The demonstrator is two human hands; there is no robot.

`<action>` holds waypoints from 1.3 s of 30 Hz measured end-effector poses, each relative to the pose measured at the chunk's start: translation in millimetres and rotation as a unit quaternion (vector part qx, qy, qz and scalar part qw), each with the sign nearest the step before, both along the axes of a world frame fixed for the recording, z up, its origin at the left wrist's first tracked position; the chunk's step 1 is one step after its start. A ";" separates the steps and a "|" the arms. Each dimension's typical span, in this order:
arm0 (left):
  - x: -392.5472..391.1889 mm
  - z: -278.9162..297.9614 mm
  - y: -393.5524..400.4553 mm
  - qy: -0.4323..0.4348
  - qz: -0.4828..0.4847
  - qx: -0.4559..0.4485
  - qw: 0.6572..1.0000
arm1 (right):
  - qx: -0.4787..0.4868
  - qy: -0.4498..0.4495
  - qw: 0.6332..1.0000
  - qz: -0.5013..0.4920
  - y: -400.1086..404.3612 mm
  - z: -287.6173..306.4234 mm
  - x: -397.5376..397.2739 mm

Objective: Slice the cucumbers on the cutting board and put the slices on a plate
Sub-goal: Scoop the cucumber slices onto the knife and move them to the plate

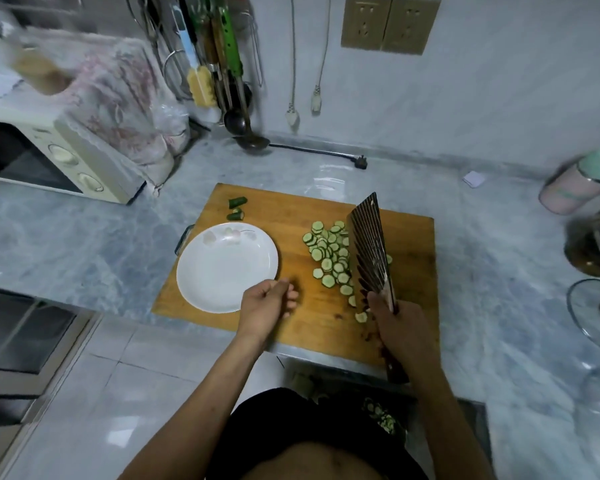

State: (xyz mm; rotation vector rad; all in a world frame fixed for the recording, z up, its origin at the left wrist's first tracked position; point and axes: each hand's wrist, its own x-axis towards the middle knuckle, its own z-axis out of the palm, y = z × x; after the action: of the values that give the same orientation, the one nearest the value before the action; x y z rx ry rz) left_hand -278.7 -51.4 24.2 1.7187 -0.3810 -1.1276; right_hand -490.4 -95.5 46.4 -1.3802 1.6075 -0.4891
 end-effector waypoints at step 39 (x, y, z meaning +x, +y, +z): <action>-81.7 -85.3 -24.7 -0.471 -0.337 -0.065 0.812 | -0.011 0.054 0.995 -0.083 5.4 -88.3 -96.2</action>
State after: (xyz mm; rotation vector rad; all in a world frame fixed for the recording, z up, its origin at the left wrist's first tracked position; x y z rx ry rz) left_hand -360.4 -76.1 -61.1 1.9666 -1.7534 -0.5604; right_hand -586.6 -90.1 -41.8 -1.3149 1.8206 -0.5399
